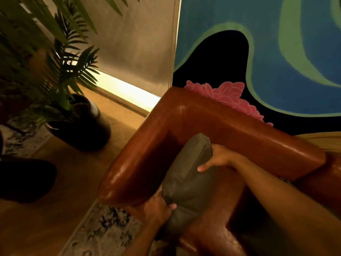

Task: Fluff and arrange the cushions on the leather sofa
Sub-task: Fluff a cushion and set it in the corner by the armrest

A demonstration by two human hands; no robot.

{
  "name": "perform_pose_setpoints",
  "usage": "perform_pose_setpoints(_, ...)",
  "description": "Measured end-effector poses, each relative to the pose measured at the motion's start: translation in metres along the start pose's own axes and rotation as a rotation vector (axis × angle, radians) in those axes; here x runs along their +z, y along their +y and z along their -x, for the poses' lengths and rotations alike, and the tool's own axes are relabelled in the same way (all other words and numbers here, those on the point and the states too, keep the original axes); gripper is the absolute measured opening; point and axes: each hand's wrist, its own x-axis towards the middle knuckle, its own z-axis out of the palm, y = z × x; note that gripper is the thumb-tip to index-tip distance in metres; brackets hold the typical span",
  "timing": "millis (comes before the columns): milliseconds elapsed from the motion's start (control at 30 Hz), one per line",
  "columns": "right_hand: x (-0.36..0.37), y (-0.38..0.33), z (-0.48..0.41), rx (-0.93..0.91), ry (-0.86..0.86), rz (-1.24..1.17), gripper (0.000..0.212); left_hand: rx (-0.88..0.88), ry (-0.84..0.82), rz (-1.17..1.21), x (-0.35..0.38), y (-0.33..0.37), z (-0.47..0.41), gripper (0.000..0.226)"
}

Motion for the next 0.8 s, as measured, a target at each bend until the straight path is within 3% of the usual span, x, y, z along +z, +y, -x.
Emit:
perform_pose_setpoints(133,-0.007,0.003,-0.02,0.021,0.153,-0.262,0.126,0.022,0.037,-0.028,-0.023,0.019,-0.016,0.067)
perform_pose_setpoints(267,0.009,-0.011,-0.023,0.067,0.233,-0.321,0.131,0.016,-0.025,-0.059,-0.047,0.018,-0.037,0.066)
perform_pose_setpoints(467,0.081,-0.023,-0.035,0.143,0.036,-0.186,0.159,-0.092,-0.064,-0.094,-0.056,-0.028,-0.062,0.074)
perform_pose_setpoints(600,0.115,-0.028,-0.038,0.136,-0.092,-0.108,0.151,-0.054,-0.001,-0.162,-0.062,-0.044,-0.069,0.057)
perform_pose_setpoints(800,0.105,-0.027,-0.045,0.178,-0.086,-0.238,0.154,0.091,0.141,-0.326,-0.052,-0.018,-0.049,0.042)
